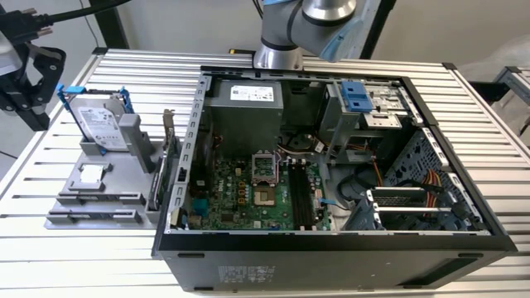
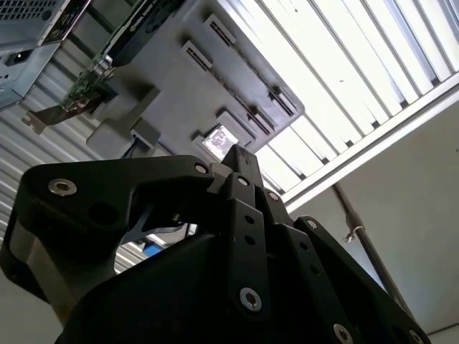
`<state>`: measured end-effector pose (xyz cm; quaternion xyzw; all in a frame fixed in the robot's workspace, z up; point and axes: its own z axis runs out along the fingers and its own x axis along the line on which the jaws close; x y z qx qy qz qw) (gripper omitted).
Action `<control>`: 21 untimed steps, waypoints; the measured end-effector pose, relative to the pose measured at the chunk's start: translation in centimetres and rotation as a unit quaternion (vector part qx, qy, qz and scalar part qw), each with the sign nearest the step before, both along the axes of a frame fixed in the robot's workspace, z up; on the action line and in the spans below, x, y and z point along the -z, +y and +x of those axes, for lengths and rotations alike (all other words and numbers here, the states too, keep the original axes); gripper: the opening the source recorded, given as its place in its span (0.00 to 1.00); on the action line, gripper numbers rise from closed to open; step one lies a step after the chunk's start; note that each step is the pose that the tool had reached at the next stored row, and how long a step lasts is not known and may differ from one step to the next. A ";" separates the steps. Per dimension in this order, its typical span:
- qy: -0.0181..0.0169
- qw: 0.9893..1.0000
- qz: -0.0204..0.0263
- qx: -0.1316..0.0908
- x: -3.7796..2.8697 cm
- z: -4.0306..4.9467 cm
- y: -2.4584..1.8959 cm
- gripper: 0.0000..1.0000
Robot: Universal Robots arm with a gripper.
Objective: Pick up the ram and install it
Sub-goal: 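Pick up the ram and move it above insertion slot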
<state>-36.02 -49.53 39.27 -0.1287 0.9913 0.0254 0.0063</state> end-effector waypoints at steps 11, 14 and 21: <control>0.000 1.000 0.000 -0.020 0.00 -0.01 0.00 0.00; 0.000 1.000 0.000 -0.025 0.00 -0.01 0.00 0.00; 0.000 0.999 0.000 -0.037 0.00 -0.02 0.00 0.00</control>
